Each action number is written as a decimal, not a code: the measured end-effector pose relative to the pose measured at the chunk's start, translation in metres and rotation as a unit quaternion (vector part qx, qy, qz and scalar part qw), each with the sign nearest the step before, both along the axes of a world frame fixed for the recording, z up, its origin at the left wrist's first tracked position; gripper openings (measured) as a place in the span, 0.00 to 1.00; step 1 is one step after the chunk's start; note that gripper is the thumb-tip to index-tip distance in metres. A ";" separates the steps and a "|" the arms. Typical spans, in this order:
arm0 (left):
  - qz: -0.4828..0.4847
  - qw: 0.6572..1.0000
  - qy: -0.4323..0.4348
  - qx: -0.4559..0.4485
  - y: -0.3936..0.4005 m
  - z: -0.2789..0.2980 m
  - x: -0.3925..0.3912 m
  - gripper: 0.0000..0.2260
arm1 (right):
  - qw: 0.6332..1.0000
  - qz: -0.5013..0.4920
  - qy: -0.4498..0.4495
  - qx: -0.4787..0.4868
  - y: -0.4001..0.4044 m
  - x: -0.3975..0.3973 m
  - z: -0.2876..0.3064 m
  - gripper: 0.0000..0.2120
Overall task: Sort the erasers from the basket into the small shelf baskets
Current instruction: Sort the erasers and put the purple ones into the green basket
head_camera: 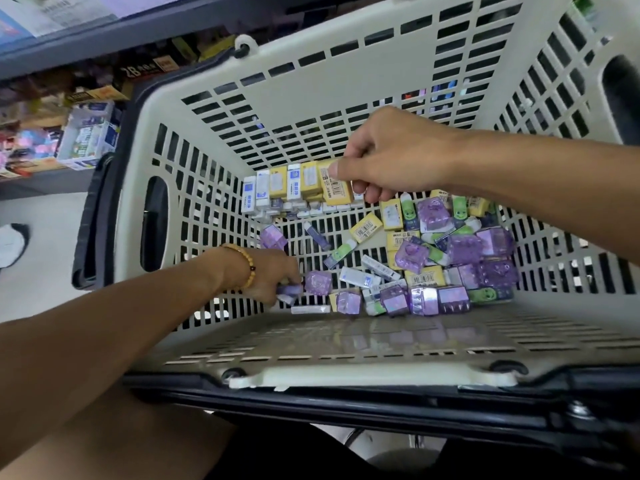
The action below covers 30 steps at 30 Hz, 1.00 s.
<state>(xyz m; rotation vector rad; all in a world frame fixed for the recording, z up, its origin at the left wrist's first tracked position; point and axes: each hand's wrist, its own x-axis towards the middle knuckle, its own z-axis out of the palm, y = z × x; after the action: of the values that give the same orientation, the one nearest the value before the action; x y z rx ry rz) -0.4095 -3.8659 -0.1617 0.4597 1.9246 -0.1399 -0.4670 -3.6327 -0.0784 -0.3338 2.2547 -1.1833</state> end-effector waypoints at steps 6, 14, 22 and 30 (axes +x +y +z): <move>0.155 0.985 0.000 0.072 0.012 -0.005 0.011 0.06 | 1.000 0.003 0.000 0.001 -0.002 -0.001 -0.001 0.13; 0.219 0.974 -0.048 0.042 0.021 -0.005 0.021 0.10 | 1.000 0.000 -0.001 -0.001 -0.002 -0.003 -0.003 0.14; 0.179 0.979 -0.091 0.039 0.022 0.003 0.019 0.06 | 1.000 0.010 -0.022 -0.010 -0.004 -0.005 -0.010 0.12; 0.289 0.952 -0.040 0.094 0.018 0.034 0.002 0.09 | 0.996 -0.045 -0.074 -0.020 -0.014 -0.015 -0.033 0.10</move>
<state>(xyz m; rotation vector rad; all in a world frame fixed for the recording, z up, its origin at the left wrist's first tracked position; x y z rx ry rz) -0.4077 -3.8475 -0.1282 0.0087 1.9214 0.4414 -0.4825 -3.6466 -0.1112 -0.1562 2.1399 -1.2573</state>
